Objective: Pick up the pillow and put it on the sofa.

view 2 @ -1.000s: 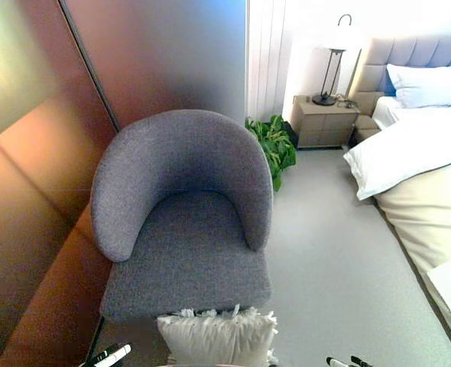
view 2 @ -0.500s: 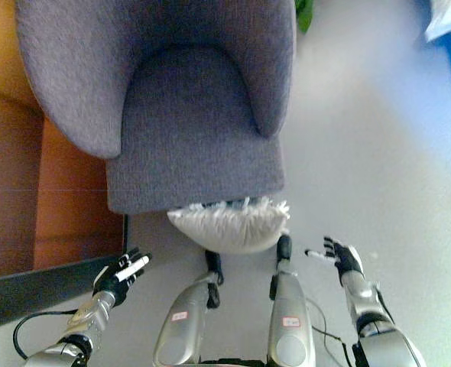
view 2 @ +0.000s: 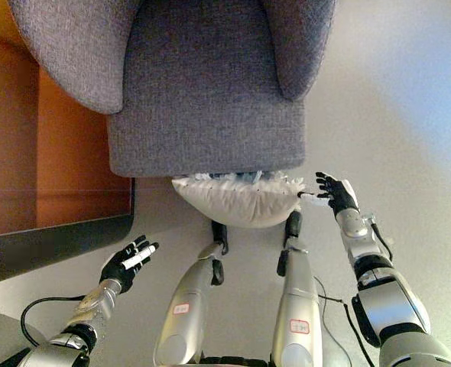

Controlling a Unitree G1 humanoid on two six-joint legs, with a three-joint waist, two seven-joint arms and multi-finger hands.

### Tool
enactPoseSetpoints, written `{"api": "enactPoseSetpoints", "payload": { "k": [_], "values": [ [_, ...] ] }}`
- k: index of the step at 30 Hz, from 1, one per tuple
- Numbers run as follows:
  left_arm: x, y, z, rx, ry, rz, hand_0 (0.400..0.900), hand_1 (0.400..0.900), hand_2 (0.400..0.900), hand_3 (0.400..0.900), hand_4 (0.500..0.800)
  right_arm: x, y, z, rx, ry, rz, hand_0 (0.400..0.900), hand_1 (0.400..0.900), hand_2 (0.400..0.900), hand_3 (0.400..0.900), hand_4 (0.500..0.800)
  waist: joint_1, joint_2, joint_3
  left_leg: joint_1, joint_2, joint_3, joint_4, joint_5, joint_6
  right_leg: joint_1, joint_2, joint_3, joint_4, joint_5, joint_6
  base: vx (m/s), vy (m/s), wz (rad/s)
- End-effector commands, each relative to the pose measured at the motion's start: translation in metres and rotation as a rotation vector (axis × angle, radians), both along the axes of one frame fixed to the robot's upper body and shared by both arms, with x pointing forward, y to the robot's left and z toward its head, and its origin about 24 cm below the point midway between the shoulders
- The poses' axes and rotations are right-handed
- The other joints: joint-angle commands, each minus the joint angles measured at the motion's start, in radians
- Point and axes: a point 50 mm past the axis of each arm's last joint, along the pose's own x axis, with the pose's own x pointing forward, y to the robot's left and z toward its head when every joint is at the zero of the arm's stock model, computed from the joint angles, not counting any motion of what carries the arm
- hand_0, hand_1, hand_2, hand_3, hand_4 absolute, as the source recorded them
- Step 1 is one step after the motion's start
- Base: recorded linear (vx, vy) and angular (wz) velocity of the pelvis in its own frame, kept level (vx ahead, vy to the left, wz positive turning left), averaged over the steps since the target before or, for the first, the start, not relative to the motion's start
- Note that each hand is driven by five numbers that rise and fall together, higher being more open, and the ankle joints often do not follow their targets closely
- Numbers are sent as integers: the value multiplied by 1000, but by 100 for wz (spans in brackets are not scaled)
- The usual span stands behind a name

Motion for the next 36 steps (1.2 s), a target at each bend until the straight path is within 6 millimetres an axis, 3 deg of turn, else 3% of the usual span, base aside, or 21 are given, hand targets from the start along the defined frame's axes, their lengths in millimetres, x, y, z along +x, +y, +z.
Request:
{"api": "enactPoseSetpoints", "payload": {
  "k": [1, 16, 18, 19, 20, 36],
  "values": [
    [-3, 30, 14, 89, -43, 78, 900, 900, 900, 900, 800, 9, -8, 27, -78, -55, 24, 900, 900, 900, 900, 800, -6, 13, 7, -106, -64, 12, 140, -92, 39, -34, 36, 5, -5, -49, -7, 2, -34, 6],
    [5, 27, 20, 77, -93, 94, 900, 900, 900, 900, 800, 30, 9, 52, -75, -25, 115, 900, 900, 900, 900, 800, 10, 71, 7, -241, -77, 6, 233, -100, 48, -198, 43, 35, 151, -94, -38, 2, 17, 4],
    [5, 25, 18, 75, -94, 89, 900, 900, 900, 900, 800, 31, 12, 52, -70, -15, 125, 618, 618, 618, 618, 631, 11, 77, 7, -249, -80, 7, 241, -100, 48, -209, 43, 39, 164, -98, -41, 5, 62, 2],
    [4, 23, 17, 69, -94, 88, 900, 900, 900, 900, 800, 32, 12, 54, -65, -13, 126, 416, 416, 416, 416, 509, 11, 84, 7, -254, -80, 10, 246, -99, 46, -216, 43, 41, 174, -102, -43, 4, 65, 3],
    [4, 22, 17, 66, -95, 84, 900, 900, 900, 900, 800, 32, 12, 55, -62, -11, 128, 400, 400, 400, 400, 500, 11, 89, 7, -256, -82, 11, 249, -99, 44, -219, 43, 44, 179, -104, -44, 2, 78, 2],
    [-2, 9, 9, 6, -122, 65, 900, 900, 900, 900, 800, 33, 3, 60, -69, 7, 94, 400, 400, 400, 400, 500, 6, 130, 7, -220, -98, 29, 239, -94, 39, -207, 50, 55, 193, -118, -55, -5, 61, 1]
  ]
}}
